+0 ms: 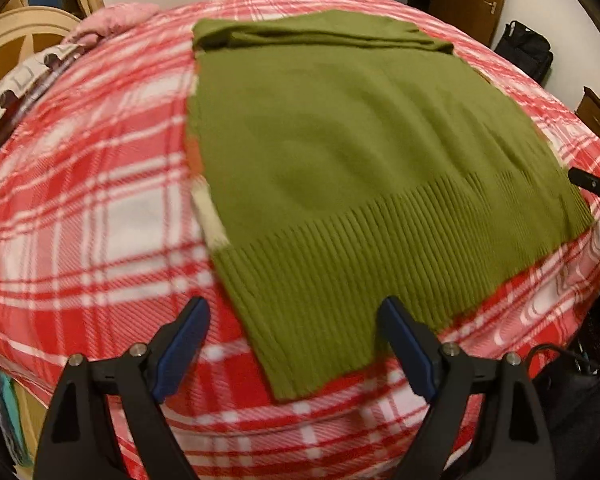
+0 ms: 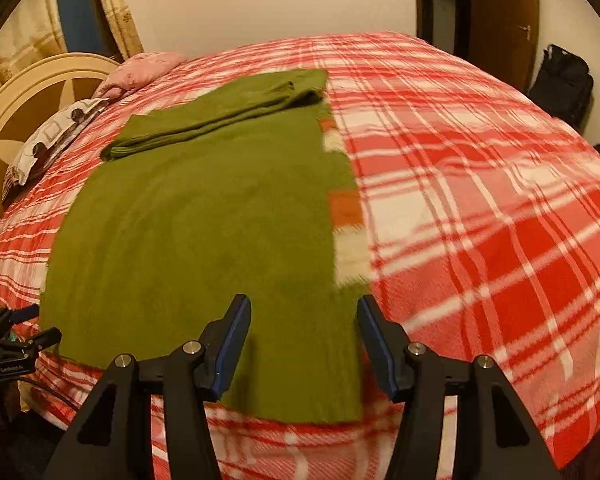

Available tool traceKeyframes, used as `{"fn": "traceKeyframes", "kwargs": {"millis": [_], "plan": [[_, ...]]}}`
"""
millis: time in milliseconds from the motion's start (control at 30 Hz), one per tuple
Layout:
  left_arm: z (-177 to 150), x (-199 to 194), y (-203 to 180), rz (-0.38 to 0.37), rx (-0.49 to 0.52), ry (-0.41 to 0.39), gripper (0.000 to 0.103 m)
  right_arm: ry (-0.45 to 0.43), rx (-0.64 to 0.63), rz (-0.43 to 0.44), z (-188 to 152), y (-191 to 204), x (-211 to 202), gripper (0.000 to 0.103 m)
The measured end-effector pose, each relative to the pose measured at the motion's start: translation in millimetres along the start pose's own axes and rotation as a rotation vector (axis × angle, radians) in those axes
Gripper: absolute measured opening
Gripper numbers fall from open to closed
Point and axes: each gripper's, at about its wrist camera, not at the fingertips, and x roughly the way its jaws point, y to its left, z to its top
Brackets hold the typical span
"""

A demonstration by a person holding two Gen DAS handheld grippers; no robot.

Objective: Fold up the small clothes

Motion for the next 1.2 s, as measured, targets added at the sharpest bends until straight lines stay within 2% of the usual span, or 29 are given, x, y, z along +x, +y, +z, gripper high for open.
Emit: {"fn": "traceKeyframes", "kwargs": {"millis": [100, 367, 533, 600, 633, 700, 767, 833, 1033, 1067, 1167, 1200], "plan": [[-2, -2, -5, -0.007, 0.006, -0.009, 0.09, 0.007, 0.029, -0.008, -6, -13, -2, 0.057], [2, -6, 6, -0.064, -0.07, -0.048, 0.09, 0.001, 0.058, 0.023, -12, -25, -10, 0.057], [3, -3, 6, -0.084, -0.067, -0.054, 0.088, 0.034, 0.058, 0.108, -18, -19, -5, 0.057], [2, -2, 5, -0.082, -0.062, -0.057, 0.083, 0.045, 0.046, 0.102, -20, -17, -3, 0.056], [2, -3, 4, -0.081, -0.059, -0.059, 0.081, 0.048, 0.038, 0.098, -20, -16, -4, 0.054], [1, -5, 4, -0.089, -0.053, -0.067, 0.068, 0.055, 0.038, 0.109, -22, -15, -3, 0.032], [1, -7, 4, -0.095, -0.049, -0.071, 0.061, 0.075, 0.039, 0.13, -24, -14, 0, 0.022], [1, -7, 6, -0.106, -0.053, -0.069, 0.058, 0.076, 0.022, 0.129, -25, -11, 0, 0.02], [1, -6, 10, -0.148, -0.079, -0.061, 0.058, 0.083, 0.043, 0.16, -26, -13, 3, 0.02], [1, -5, 11, -0.15, -0.081, -0.061, 0.055, 0.082, 0.046, 0.164, -27, -14, 4, 0.02], [1, -7, 17, -0.163, -0.093, -0.059, 0.017, 0.07, 0.038, 0.168, -26, -15, 2, 0.013], [1, -8, 20, -0.181, -0.106, -0.056, 0.016, 0.062, 0.044, 0.182, -25, -15, 1, 0.011]]}}
